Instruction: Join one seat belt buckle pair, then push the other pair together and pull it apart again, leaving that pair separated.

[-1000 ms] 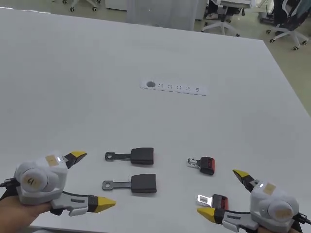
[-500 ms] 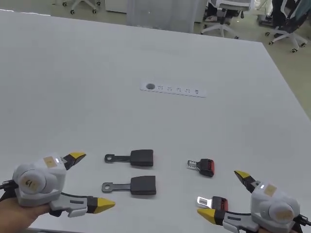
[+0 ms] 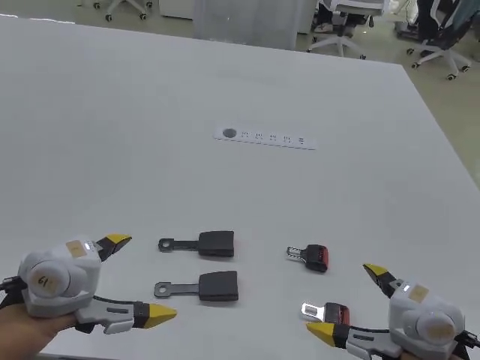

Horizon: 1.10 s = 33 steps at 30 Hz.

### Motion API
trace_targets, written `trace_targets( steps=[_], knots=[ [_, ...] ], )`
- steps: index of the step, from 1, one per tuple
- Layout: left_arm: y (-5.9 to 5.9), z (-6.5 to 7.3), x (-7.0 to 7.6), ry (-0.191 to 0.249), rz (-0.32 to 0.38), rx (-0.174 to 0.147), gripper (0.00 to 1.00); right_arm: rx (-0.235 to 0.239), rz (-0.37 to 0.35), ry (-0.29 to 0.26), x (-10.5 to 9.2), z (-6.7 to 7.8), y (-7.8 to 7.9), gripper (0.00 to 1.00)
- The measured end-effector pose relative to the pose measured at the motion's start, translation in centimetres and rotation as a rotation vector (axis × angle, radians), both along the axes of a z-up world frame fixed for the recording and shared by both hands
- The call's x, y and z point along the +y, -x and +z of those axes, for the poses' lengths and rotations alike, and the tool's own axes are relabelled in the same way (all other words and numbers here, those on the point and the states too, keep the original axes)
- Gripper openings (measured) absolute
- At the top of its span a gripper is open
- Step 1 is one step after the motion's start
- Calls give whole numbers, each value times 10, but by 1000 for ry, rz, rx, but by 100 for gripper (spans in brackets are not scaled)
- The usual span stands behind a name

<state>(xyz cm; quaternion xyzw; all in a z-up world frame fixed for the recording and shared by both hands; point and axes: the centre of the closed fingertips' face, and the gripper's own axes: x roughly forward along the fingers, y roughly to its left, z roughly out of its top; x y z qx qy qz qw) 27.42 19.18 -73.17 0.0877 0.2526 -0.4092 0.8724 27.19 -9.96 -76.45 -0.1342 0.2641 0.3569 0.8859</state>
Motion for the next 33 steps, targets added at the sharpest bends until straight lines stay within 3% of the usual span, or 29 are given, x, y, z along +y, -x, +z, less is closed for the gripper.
trace_targets(
  steps=[19, 33],
  knots=[
    [-6, -12, -29, -21, -78, 19, 99, 82, 55, 7, -10, -19, 6, 99],
    [-11, -38, -57, -59, -166, 58, 93, 150, 96, 25, -19, -40, 10, 95]
  ],
)
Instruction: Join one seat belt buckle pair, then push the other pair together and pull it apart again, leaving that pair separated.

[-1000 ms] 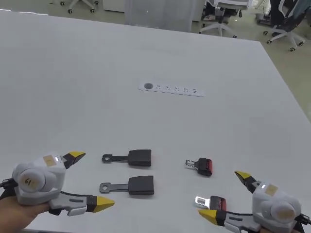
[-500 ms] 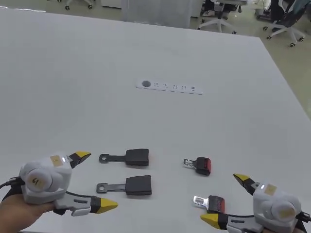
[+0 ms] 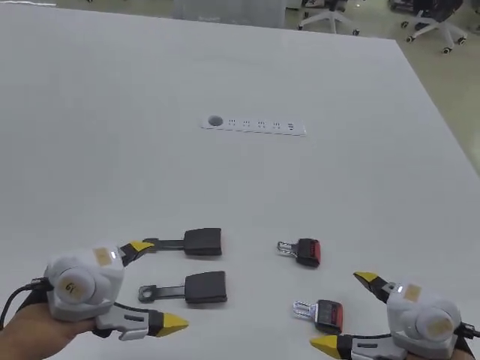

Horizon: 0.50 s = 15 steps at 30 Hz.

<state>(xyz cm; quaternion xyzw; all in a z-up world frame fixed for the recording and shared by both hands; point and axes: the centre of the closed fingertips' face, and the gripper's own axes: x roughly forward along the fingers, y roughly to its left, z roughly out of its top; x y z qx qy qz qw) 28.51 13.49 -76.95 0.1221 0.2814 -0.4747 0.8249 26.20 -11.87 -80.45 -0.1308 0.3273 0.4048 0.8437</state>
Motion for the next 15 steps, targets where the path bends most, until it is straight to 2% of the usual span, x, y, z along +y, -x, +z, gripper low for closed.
trace_targets(
  steps=[8, 12, 14, 15],
  knots=[
    [-4, -14, -10, -41, -54, 22, 90, 51, 28, 5, 0, -14, 3, 88],
    [-4, -21, -16, -51, -80, 36, 87, 64, 45, 22, -2, -19, 4, 85],
    [-4, -26, -18, -70, -97, 34, 85, 72, 46, 20, -3, -21, 3, 84],
    [-3, -29, -21, -71, -104, 44, 83, 74, 48, 20, -2, -22, 3, 84]
  ],
)
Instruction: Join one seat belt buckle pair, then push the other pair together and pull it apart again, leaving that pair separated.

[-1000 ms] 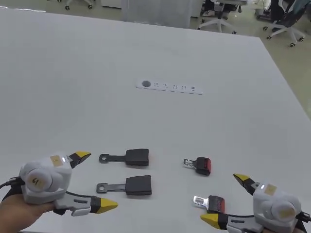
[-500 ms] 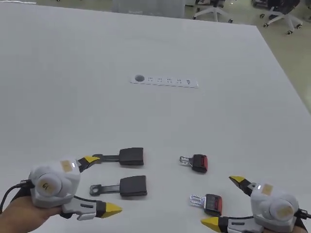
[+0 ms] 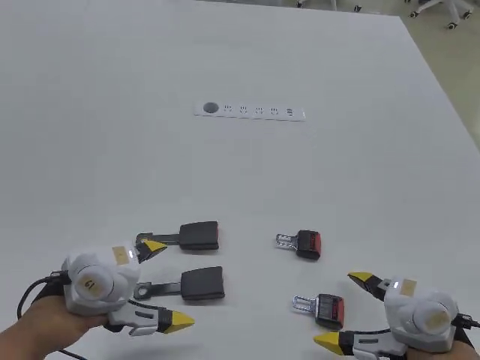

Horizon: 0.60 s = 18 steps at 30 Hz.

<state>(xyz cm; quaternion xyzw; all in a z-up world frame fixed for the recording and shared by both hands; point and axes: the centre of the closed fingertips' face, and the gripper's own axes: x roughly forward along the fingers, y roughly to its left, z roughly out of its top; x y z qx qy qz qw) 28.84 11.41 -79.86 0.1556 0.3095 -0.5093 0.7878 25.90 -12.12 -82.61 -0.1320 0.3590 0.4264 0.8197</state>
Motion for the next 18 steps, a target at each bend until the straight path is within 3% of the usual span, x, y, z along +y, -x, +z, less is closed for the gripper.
trace_targets(
  steps=[9, 18],
  knots=[
    [1, -18, -15, -21, -53, 42, 80, 36, 56, 25, 0, -11, 4, 79],
    [-2, -36, -13, -68, -84, 59, 73, 53, 88, 30, 0, -14, 5, 70]
  ],
)
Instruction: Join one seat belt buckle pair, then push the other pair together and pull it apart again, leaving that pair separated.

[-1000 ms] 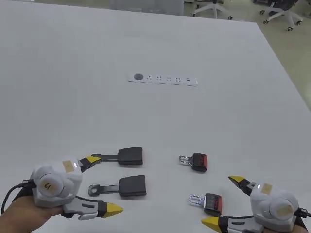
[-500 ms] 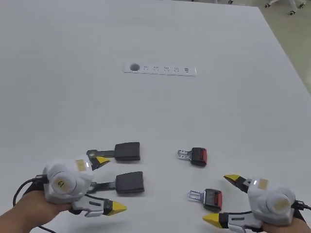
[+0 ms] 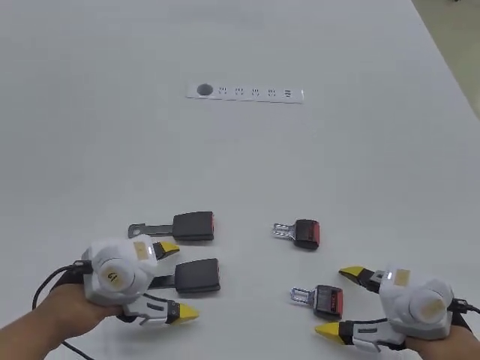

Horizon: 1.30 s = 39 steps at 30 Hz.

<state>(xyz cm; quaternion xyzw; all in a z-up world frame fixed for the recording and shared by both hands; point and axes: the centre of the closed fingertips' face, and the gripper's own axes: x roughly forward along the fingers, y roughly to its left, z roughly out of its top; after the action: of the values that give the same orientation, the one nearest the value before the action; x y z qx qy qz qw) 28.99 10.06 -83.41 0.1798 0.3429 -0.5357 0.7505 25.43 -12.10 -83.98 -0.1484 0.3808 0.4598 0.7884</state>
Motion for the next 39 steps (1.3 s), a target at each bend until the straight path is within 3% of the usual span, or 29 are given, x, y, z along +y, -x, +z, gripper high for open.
trace_targets(
  steps=[4, 9, 14, 19, 25, 27, 39],
  knots=[
    [4, -6, 0, -28, -39, 5, 70, -2, 28, -6, 1, 2, 1, 64],
    [3, -5, -3, -30, -66, -16, 64, 2, 70, 12, 1, 1, 5, 54],
    [1, -5, 0, -79, -127, -55, 49, -3, 105, 18, 2, -1, 5, 49],
    [-1, -3, 1, -87, -171, -56, 34, -4, 128, 31, 1, -1, 1, 42],
    [1, -3, -1, -91, -238, -76, 33, -17, 198, 24, 3, -2, 1, 37],
    [3, -5, 1, -106, -292, -75, 33, -17, 206, 23, 3, -2, 1, 37],
    [3, -6, 1, -117, -354, -69, 33, -14, 211, -6, 14, -2, -7, 36]
  ],
)
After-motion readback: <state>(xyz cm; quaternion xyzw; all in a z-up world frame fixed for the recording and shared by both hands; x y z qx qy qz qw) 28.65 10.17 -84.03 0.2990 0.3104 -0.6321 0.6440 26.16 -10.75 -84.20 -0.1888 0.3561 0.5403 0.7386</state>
